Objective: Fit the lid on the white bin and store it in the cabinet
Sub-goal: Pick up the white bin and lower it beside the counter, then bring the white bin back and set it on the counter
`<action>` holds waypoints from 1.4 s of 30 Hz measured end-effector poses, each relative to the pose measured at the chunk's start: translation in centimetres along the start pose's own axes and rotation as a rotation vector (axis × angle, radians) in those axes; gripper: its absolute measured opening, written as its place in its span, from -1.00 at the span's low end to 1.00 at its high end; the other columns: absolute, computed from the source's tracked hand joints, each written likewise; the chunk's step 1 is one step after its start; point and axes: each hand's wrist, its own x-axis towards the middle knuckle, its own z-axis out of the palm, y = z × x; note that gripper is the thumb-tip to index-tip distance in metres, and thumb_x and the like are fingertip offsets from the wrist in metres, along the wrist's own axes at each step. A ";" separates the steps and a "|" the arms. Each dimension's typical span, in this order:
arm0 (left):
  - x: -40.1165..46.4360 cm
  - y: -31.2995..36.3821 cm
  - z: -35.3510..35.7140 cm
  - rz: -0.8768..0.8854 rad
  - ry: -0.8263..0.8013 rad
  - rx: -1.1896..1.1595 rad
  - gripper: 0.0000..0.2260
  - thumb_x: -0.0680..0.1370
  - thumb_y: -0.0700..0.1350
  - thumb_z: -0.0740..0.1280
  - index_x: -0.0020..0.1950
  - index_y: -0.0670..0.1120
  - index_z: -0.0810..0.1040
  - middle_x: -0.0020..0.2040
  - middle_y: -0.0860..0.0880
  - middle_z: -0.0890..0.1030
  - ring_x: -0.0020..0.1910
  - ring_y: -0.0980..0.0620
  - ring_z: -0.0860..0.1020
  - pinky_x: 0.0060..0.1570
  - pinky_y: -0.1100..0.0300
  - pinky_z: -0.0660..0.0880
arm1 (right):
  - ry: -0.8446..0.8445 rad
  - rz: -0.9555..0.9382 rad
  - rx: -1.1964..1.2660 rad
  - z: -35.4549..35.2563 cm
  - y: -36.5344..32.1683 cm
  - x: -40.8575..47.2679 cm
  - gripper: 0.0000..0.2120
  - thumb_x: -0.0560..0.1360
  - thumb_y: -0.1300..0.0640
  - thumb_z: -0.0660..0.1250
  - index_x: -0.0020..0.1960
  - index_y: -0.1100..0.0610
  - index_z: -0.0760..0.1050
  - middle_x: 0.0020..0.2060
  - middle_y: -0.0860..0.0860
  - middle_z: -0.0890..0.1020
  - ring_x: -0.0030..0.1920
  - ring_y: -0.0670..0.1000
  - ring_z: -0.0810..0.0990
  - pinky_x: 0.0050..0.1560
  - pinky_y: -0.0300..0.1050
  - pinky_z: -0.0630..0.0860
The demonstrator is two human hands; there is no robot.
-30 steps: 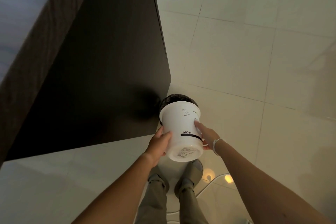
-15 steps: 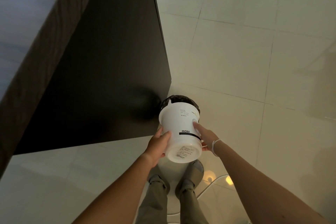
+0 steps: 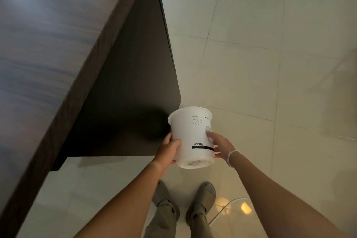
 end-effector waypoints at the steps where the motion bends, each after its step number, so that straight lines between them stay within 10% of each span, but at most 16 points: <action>1: -0.5 0.9 0.2 0.023 0.002 -0.014 -0.51 0.57 -0.12 0.20 0.50 0.09 0.23 0.22 -0.02 0.46 0.22 -0.09 0.47 0.05 0.05 0.46 | -0.001 -0.031 0.009 -0.3 -0.8 -0.7 -0.73 0.53 -0.02 0.19 0.13 0.10 0.47 -0.18 0.01 0.56 -0.22 0.02 0.53 -0.27 -0.12 0.46; 7: -4.4 7.1 1.8 0.195 -0.066 -0.062 -0.55 0.58 -0.11 0.21 0.47 0.05 0.28 0.20 -0.05 0.51 0.12 -0.06 0.49 -0.21 0.19 0.43 | 0.022 -0.225 0.109 -2.4 -6.0 -5.4 -0.76 0.53 0.11 0.19 0.17 0.06 0.47 -0.10 -0.01 0.55 -0.16 0.04 0.52 -0.19 -0.10 0.47; 14: -10.0 16.5 3.2 0.443 -0.149 -0.061 -0.32 0.33 0.03 0.28 0.47 0.12 0.27 0.34 -0.05 0.49 0.34 -0.08 0.42 0.37 -0.11 0.29 | 0.200 -0.529 0.348 -5.2 -15.2 -12.2 -0.89 0.43 0.14 0.23 -0.04 0.11 0.42 -0.16 0.01 0.54 -0.15 0.02 0.51 -0.19 -0.09 0.45; 24: -20.6 29.6 0.0 0.853 -0.217 -0.185 -0.52 0.54 -0.18 0.14 0.47 0.03 0.27 0.14 0.07 0.50 0.28 -0.02 0.40 0.35 -0.04 0.29 | 0.319 -1.003 0.464 -2.6 -28.5 -24.4 -0.85 0.48 0.24 0.17 -0.22 0.05 0.41 -0.24 -0.01 0.51 -0.19 -0.02 0.48 -0.19 -0.12 0.43; 33: -27.1 32.7 -14.4 1.103 -0.170 -0.297 -0.67 0.59 -0.08 0.08 0.33 -0.04 0.42 -0.09 0.00 0.57 -0.05 -0.02 0.54 -0.13 0.13 0.48 | 0.224 -1.203 0.353 11.5 -33.6 -30.4 -0.74 0.49 0.18 0.19 0.14 0.14 0.52 0.03 0.05 0.59 -0.06 -0.01 0.54 -0.05 -0.08 0.52; 42: -27.4 31.4 -36.7 1.129 0.045 -0.358 -0.69 0.58 -0.14 0.13 0.31 -0.14 0.36 0.08 -0.12 0.53 0.05 -0.05 0.53 -0.04 0.09 0.50 | 0.075 -1.181 0.296 33.7 -34.8 -30.2 -0.75 0.49 0.16 0.22 0.14 0.10 0.50 0.06 0.09 0.58 0.03 0.12 0.55 -0.23 -0.09 0.50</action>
